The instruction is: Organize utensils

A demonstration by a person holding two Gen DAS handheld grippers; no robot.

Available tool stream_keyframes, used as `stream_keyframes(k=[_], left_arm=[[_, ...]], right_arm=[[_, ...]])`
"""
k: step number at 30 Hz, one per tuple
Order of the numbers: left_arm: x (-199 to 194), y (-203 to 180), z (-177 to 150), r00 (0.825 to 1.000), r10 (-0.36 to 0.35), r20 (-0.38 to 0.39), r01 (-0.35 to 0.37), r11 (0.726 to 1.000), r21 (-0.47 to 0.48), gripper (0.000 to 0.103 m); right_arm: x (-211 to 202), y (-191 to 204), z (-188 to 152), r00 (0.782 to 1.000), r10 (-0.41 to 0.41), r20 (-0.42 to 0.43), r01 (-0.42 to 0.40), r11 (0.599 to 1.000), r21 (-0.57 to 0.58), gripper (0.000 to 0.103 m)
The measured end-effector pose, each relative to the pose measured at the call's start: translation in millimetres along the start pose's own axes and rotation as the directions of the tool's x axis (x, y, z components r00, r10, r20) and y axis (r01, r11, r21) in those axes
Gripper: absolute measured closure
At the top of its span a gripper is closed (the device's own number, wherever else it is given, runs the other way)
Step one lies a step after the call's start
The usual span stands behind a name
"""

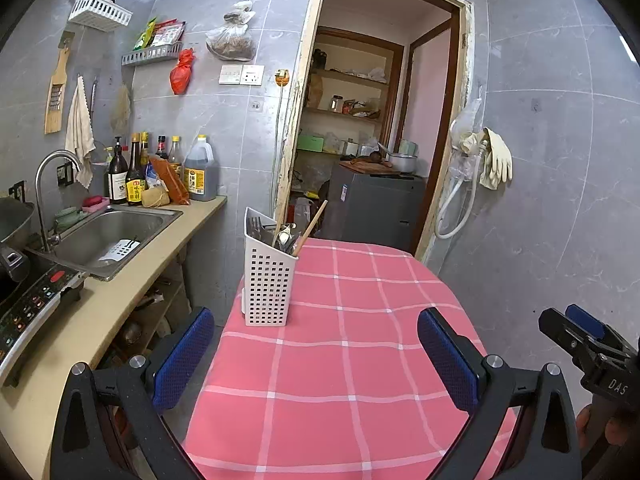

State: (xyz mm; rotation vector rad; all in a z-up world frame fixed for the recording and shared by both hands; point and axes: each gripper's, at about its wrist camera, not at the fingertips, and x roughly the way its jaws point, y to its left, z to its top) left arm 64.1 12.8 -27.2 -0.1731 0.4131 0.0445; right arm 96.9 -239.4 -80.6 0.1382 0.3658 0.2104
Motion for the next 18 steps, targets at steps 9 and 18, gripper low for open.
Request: stream_keyframes(k=[9, 18], left_arm=[[0.2, -0.6, 0.2, 1.0, 0.0, 0.001, 0.0, 1.0, -0.001, 0.001], [0.5, -0.4, 0.9, 1.0, -0.002, -0.001, 0.002, 1.0, 0.001, 0.001]], right_arm=[[1.1, 2.0, -0.1, 1.0, 0.002, -0.003, -0.002, 1.0, 0.0, 0.001], [1.1, 2.6, -0.3, 1.0, 0.001, -0.004, -0.001, 1.0, 0.001, 0.001]])
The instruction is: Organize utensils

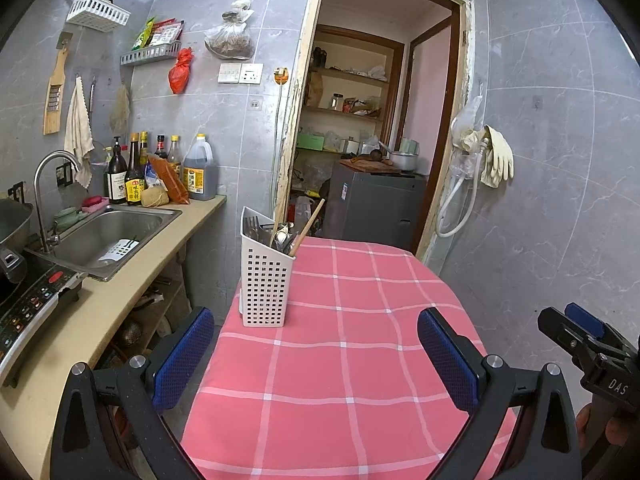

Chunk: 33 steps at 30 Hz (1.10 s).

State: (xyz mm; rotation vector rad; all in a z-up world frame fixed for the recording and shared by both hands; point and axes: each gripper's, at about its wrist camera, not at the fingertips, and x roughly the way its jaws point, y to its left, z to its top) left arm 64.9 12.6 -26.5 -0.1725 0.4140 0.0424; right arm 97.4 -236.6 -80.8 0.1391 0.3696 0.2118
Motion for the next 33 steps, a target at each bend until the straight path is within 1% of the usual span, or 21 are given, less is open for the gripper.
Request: stream_keyframes(k=[33], left_arm=[[9, 0, -2, 1.0, 0.013, -0.021, -0.014, 1.0, -0.016, 0.001]], right_arm=[[12, 6, -4, 1.0, 0.016, -0.023, -0.016, 1.0, -0.006, 0.001]])
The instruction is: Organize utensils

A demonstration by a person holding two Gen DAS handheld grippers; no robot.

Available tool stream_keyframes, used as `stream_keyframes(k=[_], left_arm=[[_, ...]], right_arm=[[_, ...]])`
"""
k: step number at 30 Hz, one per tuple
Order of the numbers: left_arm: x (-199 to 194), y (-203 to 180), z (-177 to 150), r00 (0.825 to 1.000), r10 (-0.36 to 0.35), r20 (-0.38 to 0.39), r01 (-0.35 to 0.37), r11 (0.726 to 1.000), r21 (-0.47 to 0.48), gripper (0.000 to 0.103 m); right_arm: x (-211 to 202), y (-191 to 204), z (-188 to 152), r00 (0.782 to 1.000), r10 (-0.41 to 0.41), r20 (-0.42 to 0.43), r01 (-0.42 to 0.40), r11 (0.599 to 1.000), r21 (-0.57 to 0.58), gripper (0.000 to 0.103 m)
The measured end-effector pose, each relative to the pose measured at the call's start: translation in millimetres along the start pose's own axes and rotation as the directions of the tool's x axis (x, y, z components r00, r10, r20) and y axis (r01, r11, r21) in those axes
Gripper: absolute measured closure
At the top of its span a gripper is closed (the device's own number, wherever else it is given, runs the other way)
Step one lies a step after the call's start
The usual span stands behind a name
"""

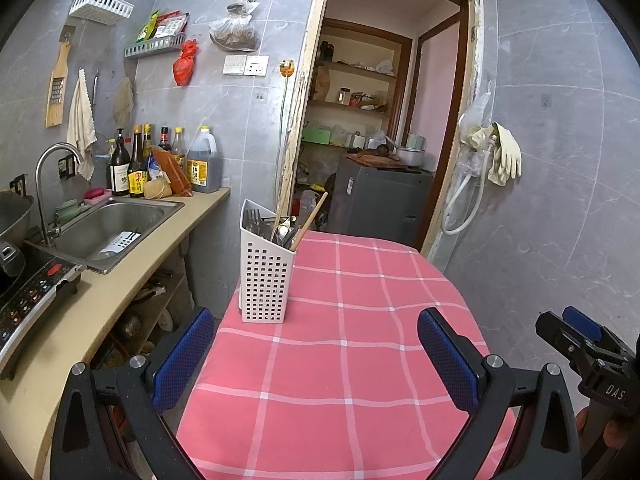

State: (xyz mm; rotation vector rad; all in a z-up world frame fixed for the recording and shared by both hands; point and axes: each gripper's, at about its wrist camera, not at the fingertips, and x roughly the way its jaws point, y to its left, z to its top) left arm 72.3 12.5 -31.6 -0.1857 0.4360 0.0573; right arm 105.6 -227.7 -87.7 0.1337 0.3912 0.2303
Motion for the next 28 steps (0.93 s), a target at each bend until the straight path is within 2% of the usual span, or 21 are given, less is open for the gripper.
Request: stream_keyframes(k=[14, 28], left_arm=[[17, 8, -3, 0.998, -0.002, -0.059, 0.001, 1.0, -0.015, 0.001], [34, 12, 1, 0.996, 0.018, -0.083, -0.018, 1.0, 0.004, 0.001]], right_arm=[[13, 3, -7, 1.0, 0.005, -0.024, -0.005, 1.0, 0.003, 0.001], [32, 5, -3, 0.998, -0.004, -0.06, 0.005, 1.0, 0.013, 0.001]])
